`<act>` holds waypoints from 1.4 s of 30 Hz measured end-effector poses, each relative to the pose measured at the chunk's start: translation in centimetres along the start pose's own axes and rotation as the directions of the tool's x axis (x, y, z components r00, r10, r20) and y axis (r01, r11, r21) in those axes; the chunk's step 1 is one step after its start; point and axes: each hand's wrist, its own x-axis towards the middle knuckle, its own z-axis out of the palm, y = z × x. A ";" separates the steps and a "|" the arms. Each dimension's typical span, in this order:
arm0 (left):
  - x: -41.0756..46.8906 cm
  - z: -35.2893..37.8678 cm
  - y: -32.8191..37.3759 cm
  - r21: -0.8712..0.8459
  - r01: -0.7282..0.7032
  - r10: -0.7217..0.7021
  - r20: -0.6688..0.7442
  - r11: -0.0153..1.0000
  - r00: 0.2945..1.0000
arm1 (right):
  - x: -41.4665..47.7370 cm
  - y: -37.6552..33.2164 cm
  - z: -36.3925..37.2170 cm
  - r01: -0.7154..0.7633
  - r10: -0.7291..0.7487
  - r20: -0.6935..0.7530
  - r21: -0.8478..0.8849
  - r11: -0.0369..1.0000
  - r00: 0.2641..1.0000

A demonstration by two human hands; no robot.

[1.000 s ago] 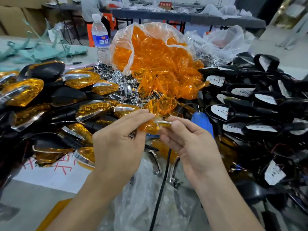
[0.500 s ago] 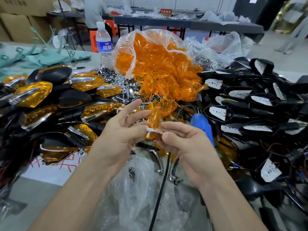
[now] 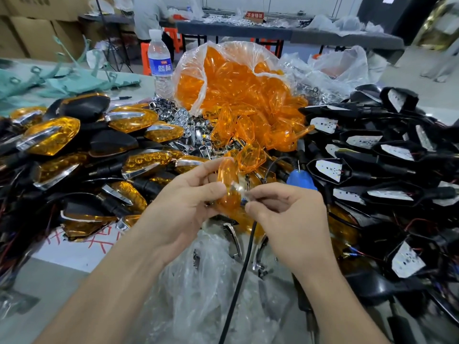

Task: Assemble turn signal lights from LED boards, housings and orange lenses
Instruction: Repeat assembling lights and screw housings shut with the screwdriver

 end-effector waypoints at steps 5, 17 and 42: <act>0.3 -0.5 -0.5 -0.026 -0.094 0.092 -0.063 0.995 0.994 | -0.1 0.2 0.1 -0.052 0.052 -0.003 0.048 0.998 0.999; 0.2 -0.2 -0.9 -0.007 -0.099 0.098 -0.116 0.995 0.988 | -0.6 0.1 0.5 0.061 -0.061 0.038 0.021 0.998 0.997; -0.4 0.2 -1.4 0.044 -0.105 0.112 -0.204 0.993 0.973 | -1.3 0.4 1.3 0.049 -0.034 0.072 -0.221 0.974 0.997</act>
